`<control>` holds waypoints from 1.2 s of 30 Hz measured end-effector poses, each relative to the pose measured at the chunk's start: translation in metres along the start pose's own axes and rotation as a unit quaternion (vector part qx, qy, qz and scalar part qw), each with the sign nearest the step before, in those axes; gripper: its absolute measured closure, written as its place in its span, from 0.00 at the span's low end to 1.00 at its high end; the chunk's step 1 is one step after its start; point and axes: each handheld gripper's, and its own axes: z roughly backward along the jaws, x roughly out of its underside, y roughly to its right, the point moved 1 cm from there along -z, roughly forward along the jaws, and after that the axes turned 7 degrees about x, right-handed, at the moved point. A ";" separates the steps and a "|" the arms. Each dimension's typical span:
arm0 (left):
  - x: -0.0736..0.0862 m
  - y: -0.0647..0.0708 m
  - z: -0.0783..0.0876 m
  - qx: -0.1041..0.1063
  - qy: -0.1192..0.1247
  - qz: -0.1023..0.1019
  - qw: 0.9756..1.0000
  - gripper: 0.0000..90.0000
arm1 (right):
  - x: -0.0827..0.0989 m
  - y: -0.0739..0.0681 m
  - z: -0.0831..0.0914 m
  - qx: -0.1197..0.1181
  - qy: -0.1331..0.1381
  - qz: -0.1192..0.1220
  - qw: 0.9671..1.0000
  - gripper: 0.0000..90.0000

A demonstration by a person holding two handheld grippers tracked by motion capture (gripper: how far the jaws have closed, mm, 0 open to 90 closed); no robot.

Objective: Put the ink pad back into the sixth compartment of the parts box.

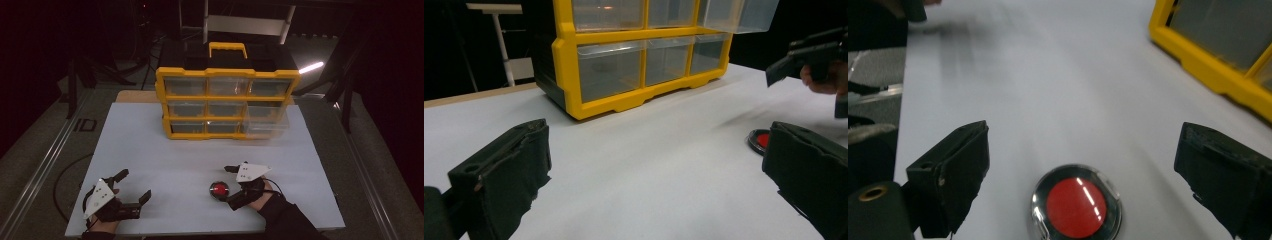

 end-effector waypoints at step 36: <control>0.000 0.000 0.000 0.001 0.000 0.003 1.000 0.00 | 0.025 0.002 -0.038 -0.033 -0.103 0.051 0.993 0.28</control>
